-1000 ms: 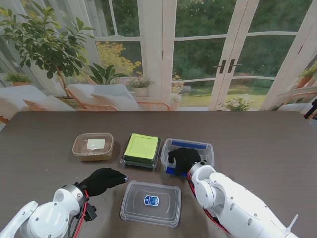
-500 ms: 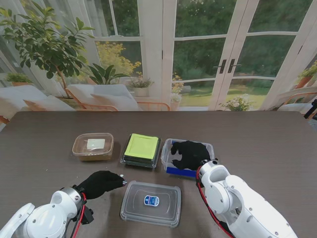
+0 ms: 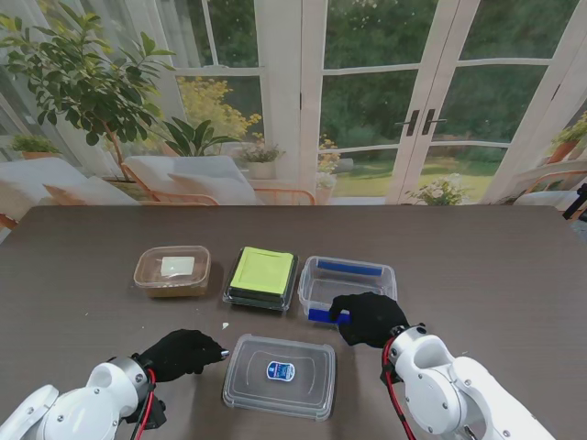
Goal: Pair container bodies with their lids
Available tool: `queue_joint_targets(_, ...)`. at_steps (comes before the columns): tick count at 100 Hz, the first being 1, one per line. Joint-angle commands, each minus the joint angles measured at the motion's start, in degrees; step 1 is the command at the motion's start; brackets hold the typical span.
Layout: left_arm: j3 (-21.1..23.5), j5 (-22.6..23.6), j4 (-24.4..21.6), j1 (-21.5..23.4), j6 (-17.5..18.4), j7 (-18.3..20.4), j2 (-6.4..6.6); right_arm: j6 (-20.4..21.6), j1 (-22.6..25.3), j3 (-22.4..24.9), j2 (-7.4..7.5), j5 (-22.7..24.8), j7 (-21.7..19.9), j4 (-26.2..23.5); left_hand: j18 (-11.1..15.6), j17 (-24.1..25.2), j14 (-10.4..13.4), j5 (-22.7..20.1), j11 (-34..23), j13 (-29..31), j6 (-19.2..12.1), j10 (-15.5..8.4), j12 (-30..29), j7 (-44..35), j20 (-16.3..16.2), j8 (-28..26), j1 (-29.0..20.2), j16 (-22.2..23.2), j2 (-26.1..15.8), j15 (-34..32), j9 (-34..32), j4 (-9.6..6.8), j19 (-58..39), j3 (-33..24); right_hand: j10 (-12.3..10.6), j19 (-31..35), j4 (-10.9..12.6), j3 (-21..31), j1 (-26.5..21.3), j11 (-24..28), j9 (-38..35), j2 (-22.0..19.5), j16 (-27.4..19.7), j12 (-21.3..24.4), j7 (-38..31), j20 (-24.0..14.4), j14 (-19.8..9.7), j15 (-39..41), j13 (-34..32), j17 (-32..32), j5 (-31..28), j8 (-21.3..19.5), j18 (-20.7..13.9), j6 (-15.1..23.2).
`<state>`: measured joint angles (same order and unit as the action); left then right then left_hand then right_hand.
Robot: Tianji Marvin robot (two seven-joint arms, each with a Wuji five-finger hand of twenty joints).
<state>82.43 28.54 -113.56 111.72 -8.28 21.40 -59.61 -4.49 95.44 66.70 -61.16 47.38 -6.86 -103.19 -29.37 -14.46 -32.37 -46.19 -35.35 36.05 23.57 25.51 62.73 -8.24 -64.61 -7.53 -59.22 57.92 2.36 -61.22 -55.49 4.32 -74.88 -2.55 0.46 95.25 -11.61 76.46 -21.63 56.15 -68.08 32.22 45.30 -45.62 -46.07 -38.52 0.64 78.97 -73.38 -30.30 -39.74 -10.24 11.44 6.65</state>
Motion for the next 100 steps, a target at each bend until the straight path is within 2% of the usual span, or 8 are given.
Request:
queue_joint_targets(1,-0.1,0.4,0.2,0.3,-0.4,1.8,0.18,0.7,1.2,0.2,0.34,-0.2,-1.1,-0.1,2.2,-5.6,-4.2,-0.4,-6.7,4.4,1.2,0.8,4.4,0.3,-8.0,0.3,2.7,4.3,3.1,-7.6,-0.5,-1.48,-9.1,-13.0,-1.7,7.1,1.3,5.0,-0.9,3.5,-4.6,1.9,3.6,-3.3,1.2,-1.4,-3.5,8.6,-2.1,-31.4,-1.9,0.5,0.4,1.2)
queue_joint_targets(16,0.1,3.2,0.1,-0.1,-1.3,5.2,0.9,2.5,2.4,1.7,1.01,0.0,-4.7,-0.8,1.2,-16.5,0.0,-0.4,-17.9,12.2,2.4,-1.7,9.4,2.2,-10.4,1.3,7.3,6.3,6.8,-19.6,-3.5,-1.03,-17.9,-26.3,-3.9,19.2,6.8,8.2,1.5,7.5,-14.4,0.1,11.4,-8.2,4.6,-2.7,-9.2,21.6,-2.1,-37.8,-7.0,1.0,-5.7,1.6)
queue_joint_targets(27,0.1,4.7,0.0,-0.6,-1.8,7.9,1.45,3.5,3.1,2.9,1.68,0.5,-8.6,-1.5,0.8,-23.6,2.9,0.9,-22.7,17.4,4.1,-3.8,11.2,3.7,-6.4,2.1,9.8,5.3,8.5,-24.9,-6.7,-0.94,-23.0,-32.1,-5.4,24.5,9.1,10.6,2.7,14.8,-14.8,-0.3,15.9,-10.6,8.6,-5.0,-12.4,24.3,-2.2,-38.8,-9.5,-0.7,-10.2,1.4)
queue_joint_targets(28,0.1,4.8,0.0,-0.6,-1.8,8.1,1.47,3.5,3.2,3.0,1.72,0.5,-8.9,-1.5,0.6,-24.0,3.0,1.0,-22.9,17.8,4.2,-3.9,11.3,3.7,-5.8,2.1,8.2,5.0,5.5,-25.3,-6.9,-0.61,-23.4,-26.3,-5.5,24.6,9.2,10.8,2.8,15.2,-14.8,-0.3,16.3,-10.6,8.8,-5.3,-12.5,24.3,-2.2,-38.9,-9.7,-0.7,-10.4,1.4)
queue_joint_targets(37,-0.2,5.4,0.2,-1.0,-2.3,9.5,1.77,3.8,3.7,3.4,2.05,0.7,-10.8,-1.8,0.4,-27.1,4.2,1.5,-24.5,20.0,4.6,-4.8,11.9,3.9,-3.8,2.2,10.4,4.5,8.6,-27.0,-8.5,-1.06,-25.2,-32.8,-6.1,24.7,9.6,11.4,3.3,17.5,-14.8,-0.4,18.5,-10.4,10.4,-8.0,-13.1,24.4,-2.2,-39.3,-10.1,-0.3,-11.3,0.5)
queue_joint_targets(56,-1.2,6.2,0.9,-1.8,-3.0,10.8,2.08,4.7,4.3,3.3,2.59,1.5,-13.4,-1.9,0.5,-28.3,4.6,1.7,-24.8,20.9,4.1,-5.3,11.9,4.0,-2.3,2.2,11.1,3.9,8.1,-27.4,-9.3,-0.83,-25.9,-32.4,-6.2,24.7,9.8,11.9,3.5,18.2,-14.8,-0.6,19.2,-10.1,13.3,-8.7,-13.1,24.3,-2.3,-39.4,-9.5,1.0,-11.6,-1.0)
queue_joint_targets(76,-1.9,6.0,1.4,-2.5,-4.3,12.2,2.37,4.8,4.5,2.6,3.1,2.0,-16.2,-1.9,0.3,-29.2,4.8,3.2,-25.3,21.9,3.9,-5.5,11.9,4.6,-1.2,2.4,11.1,3.5,7.0,-27.8,-10.1,-0.61,-26.5,-30.3,-6.1,24.7,9.8,13.2,3.8,18.8,-14.8,-0.9,19.6,-9.5,31.9,-9.2,-12.6,24.3,-2.3,-39.5,-11.9,9.8,-11.8,-2.5)
queue_joint_targets(100,-3.2,5.0,3.0,-3.5,-4.6,11.7,2.35,3.6,4.8,2.3,3.33,2.5,-17.7,-2.2,0.0,-28.3,4.1,5.3,-24.8,21.4,3.6,-5.1,11.7,5.3,-0.4,2.7,10.2,3.2,6.2,-27.3,-10.0,-0.64,-26.2,-27.9,-6.2,24.7,10.4,13.5,4.0,19.4,-14.9,-1.0,19.7,-9.4,33.2,-9.3,-12.0,24.5,-2.2,-39.5,-11.3,9.9,-11.7,-5.1)
